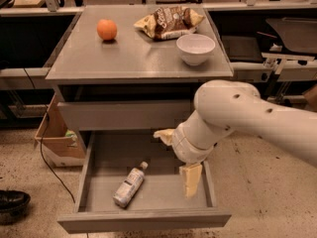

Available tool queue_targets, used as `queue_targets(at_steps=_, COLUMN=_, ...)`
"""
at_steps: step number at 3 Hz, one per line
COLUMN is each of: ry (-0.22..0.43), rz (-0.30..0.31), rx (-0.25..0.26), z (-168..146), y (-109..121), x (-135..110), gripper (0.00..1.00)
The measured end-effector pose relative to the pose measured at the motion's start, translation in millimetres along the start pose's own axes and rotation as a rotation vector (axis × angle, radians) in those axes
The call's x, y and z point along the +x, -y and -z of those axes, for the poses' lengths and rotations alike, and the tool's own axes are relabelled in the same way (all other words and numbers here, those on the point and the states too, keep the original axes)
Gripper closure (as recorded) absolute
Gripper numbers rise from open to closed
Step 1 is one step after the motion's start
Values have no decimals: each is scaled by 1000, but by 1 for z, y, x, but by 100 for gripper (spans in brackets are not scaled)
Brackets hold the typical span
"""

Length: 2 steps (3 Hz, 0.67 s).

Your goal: Pick blue plastic bottle from middle drawer and place on counter

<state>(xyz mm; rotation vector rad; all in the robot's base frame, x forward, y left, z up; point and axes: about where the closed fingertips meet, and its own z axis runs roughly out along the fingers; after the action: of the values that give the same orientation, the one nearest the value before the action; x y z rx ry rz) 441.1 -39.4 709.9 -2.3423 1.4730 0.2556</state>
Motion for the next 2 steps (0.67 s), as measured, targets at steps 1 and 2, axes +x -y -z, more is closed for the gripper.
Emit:
queue_targets(at_steps=1, ry=10, rz=162, rx=-6, z=-74, y=20, x=-24, gripper=0)
queue_targets(at_steps=2, ry=24, rz=262, rx=-3, z=-125, y=42, x=-48, gripper=0)
